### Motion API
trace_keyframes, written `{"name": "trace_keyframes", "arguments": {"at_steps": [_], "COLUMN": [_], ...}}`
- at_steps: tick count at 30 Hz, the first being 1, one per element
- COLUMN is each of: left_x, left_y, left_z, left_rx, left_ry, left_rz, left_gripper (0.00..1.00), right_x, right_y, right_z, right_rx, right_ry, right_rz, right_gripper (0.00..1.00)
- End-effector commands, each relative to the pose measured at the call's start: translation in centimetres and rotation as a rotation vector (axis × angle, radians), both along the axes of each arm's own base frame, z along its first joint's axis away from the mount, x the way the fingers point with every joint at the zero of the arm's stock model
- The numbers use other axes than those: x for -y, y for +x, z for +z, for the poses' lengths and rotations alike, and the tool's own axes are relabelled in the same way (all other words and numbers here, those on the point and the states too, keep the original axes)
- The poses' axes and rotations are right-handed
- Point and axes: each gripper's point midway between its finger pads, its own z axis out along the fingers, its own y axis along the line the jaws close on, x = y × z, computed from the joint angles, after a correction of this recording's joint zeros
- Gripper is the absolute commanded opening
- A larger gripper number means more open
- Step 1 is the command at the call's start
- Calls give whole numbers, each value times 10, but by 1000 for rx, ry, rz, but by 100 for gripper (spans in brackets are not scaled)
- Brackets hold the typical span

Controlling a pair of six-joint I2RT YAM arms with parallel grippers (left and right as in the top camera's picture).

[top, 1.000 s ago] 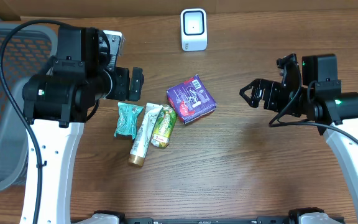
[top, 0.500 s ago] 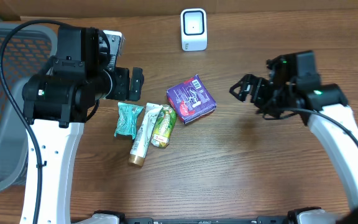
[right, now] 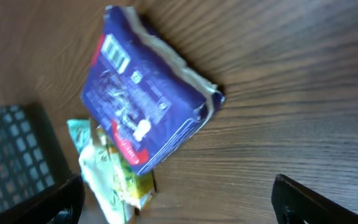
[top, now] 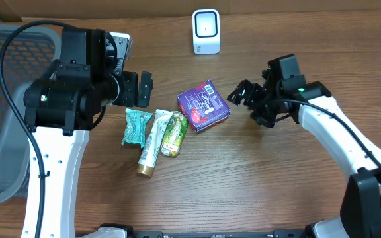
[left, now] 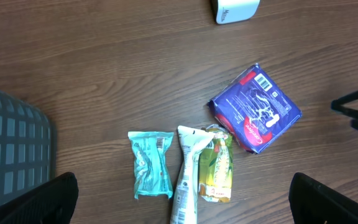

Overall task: Scan the item barcode
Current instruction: 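Move the right gripper left toward the purple snack package, then grasp the purple package edge with the right gripper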

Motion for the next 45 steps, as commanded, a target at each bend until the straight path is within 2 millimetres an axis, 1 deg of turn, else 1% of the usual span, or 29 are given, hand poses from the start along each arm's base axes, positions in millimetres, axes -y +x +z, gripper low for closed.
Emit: {"name": "trace_keyframes", "arguments": {"at_steps": [1, 4, 6, 9, 12, 14, 18, 21, 24, 25, 27, 28, 31, 32, 34, 38, 39, 43, 45], "left_x": [-3, -3, -3, -3, -3, -3, -3, -3, -3, -3, -3, -3, -3, -3, -3, -3, -3, -3, -3], "left_y": [3, 3, 3, 3, 3, 3, 3, 3, 3, 3, 3, 3, 3, 3, 3, 3, 3, 3, 3], "left_z": [5, 5, 5, 5, 5, 5, 5, 5, 5, 5, 5, 5, 5, 5, 5, 5, 5, 5, 5], "left_rx": [13, 13, 13, 13, 13, 13, 13, 13, 13, 13, 13, 13, 13, 13, 13, 13, 13, 13, 13], "left_ry": [-4, -4, -3, -4, -3, -4, -3, -4, -3, -4, -4, -3, -4, -4, -3, -4, -4, -4, -4], "left_rz": [20, 20, 20, 20, 20, 20, 20, 20, 20, 20, 20, 20, 20, 20, 20, 20, 20, 20, 20], "left_gripper": [100, 100, 100, 99, 99, 100, 100, 100, 100, 99, 100, 100, 100, 100, 100, 100, 100, 99, 100], "right_x": [-8, -22, -29, -46, -60, -65, -74, -82, -86, -87, -87, -87, -88, -88, -83, -64, -58, -29, -17], "right_y": [6, 10, 10, 12, 10, 6, -2, -8, -9, -9, -10, -11, -9, -6, -1, 6, 6, 1, -3], "right_z": [-15, -23, -30, -37, -44, -48, -59, -70, -83, -88, -92, -92, -85, -79, -68, -49, -48, -53, -56], "right_rx": [-57, -53, -64, -64, -73, -88, -110, -127, -117, -116, -117, -121, -103, -76, -28, 51, 59, 105, 137], "right_ry": [-8, -4, -9, -4, -11, -25, -59, -88, -128, -141, -151, -152, -128, -126, -129, -168, -189, -305, -355], "right_rz": [-88, -94, -114, -131, -165, -193, -241, -285, -317, -331, -330, -325, -253, -211, -131, 33, 74, 295, 434], "right_gripper": [94, 90, 90, 87, 85, 84, 76, 74, 70, 67, 61, 53, 22, 15, 11, 11, 4, 4, 4]}}
